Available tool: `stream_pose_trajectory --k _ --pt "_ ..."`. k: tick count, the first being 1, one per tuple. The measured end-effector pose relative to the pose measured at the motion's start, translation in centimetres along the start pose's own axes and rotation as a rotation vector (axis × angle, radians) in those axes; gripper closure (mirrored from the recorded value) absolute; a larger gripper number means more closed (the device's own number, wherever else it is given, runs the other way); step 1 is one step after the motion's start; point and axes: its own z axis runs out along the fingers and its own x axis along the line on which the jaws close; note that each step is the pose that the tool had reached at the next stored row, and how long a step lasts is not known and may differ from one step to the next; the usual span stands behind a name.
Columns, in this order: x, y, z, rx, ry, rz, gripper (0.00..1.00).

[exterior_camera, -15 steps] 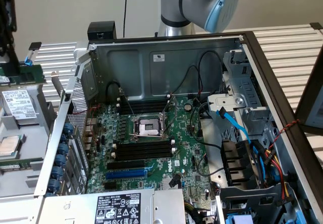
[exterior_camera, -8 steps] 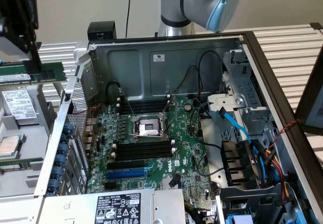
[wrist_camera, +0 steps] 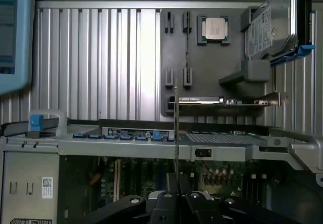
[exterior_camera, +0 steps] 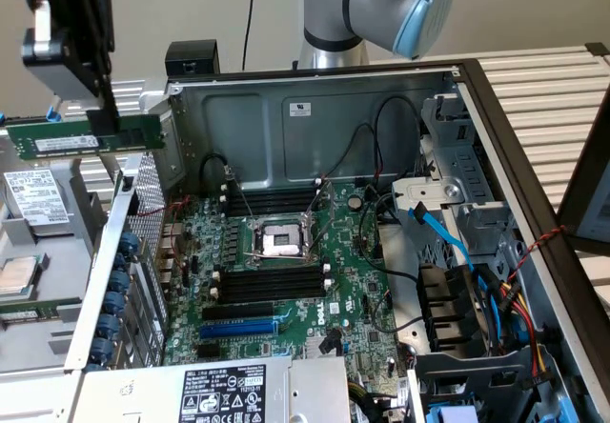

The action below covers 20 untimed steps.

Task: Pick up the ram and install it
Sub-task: 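Pick up the ram and move it above insertion slot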

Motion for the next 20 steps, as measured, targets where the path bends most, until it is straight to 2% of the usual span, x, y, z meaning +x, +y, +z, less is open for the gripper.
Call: stream_pose_trajectory --k 20 --pt "-0.1 -9.16 -0.13 0.0001 0.0022 0.0 0.88"
